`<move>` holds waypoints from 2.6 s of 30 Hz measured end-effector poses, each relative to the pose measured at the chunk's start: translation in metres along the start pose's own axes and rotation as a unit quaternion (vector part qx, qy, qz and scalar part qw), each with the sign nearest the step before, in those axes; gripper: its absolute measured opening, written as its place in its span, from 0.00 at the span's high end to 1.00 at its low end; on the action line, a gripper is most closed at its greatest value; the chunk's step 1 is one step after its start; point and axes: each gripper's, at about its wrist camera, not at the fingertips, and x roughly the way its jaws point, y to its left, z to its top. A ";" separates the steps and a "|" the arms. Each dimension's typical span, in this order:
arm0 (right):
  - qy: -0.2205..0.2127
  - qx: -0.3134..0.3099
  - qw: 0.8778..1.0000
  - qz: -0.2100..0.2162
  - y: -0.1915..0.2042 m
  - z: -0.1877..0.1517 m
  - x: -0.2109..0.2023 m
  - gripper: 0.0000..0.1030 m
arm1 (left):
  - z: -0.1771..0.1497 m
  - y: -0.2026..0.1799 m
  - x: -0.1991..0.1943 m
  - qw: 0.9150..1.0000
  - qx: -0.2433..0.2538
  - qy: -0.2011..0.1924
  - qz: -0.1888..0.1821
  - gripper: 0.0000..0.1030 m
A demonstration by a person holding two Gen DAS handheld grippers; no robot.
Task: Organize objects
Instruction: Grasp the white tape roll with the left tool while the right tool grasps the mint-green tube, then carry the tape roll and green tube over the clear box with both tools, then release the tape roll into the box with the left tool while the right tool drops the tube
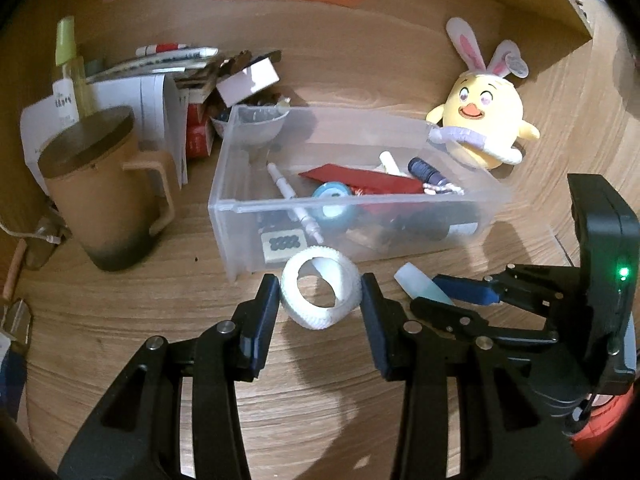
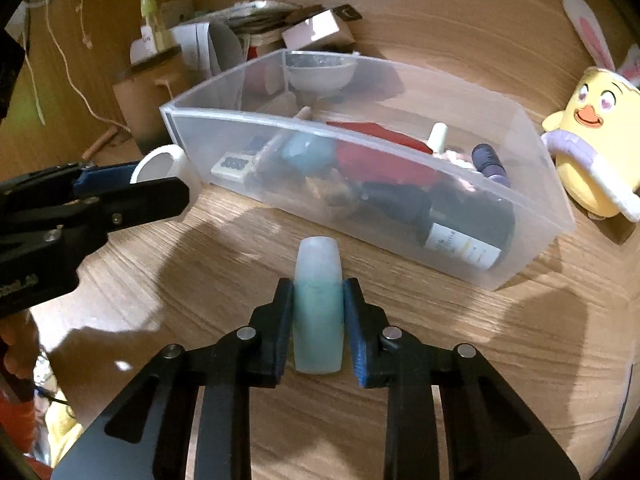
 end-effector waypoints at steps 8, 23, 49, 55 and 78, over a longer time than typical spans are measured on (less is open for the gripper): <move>-0.058 0.008 0.998 0.012 -0.004 0.011 -0.044 0.78 | 0.015 -0.010 -0.013 1.000 0.004 -0.027 0.001 0.60; -0.142 0.011 0.990 -0.005 -0.017 0.046 -0.087 0.78 | 0.049 -0.017 -0.034 0.997 0.011 -0.077 0.009 0.60; -0.136 0.024 0.990 -0.020 -0.045 0.094 -0.051 0.78 | 0.090 -0.001 -0.002 0.997 0.005 -0.068 0.030 0.60; -0.113 0.028 0.993 -0.014 -0.048 0.098 -0.031 0.78 | 0.089 0.005 0.024 0.999 0.007 -0.040 0.037 0.60; -0.047 0.019 0.999 -0.011 -0.044 0.092 0.024 0.78 | 0.076 0.012 0.060 1.000 0.003 0.009 0.029 0.49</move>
